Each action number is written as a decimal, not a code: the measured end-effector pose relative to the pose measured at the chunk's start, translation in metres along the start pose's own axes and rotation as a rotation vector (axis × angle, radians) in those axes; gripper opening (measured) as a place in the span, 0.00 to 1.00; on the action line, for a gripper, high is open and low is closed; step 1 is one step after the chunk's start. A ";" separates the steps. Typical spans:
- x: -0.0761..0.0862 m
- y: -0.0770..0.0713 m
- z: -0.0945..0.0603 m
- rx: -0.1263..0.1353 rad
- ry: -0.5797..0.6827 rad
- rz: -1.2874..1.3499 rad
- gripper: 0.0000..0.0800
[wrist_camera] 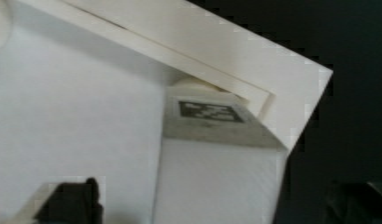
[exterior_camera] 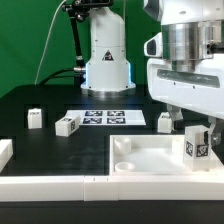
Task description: Assemble one leg
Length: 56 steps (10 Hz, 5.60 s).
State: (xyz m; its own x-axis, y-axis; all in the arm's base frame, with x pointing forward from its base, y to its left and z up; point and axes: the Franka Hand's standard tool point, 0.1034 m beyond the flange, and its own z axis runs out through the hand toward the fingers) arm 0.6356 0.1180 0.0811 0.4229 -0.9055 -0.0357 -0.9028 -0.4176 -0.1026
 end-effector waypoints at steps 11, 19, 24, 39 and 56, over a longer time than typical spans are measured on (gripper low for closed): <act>-0.004 -0.001 0.005 -0.016 0.026 -1.140 0.81; -0.002 -0.001 0.005 -0.021 0.027 -1.334 0.36; -0.001 0.000 0.005 -0.003 0.042 -0.957 0.36; -0.004 0.003 0.005 0.013 0.021 0.002 0.80; 0.002 -0.008 -0.005 -0.048 0.070 -1.253 0.36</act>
Offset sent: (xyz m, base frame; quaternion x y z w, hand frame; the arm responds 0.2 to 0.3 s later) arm 0.0000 0.0132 -0.0022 -0.0103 -0.0031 -0.2830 0.9591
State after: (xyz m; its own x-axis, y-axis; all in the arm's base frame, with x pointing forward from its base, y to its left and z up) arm 0.6430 0.1188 0.0864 0.9870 0.1138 0.1132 0.1136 -0.9935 0.0088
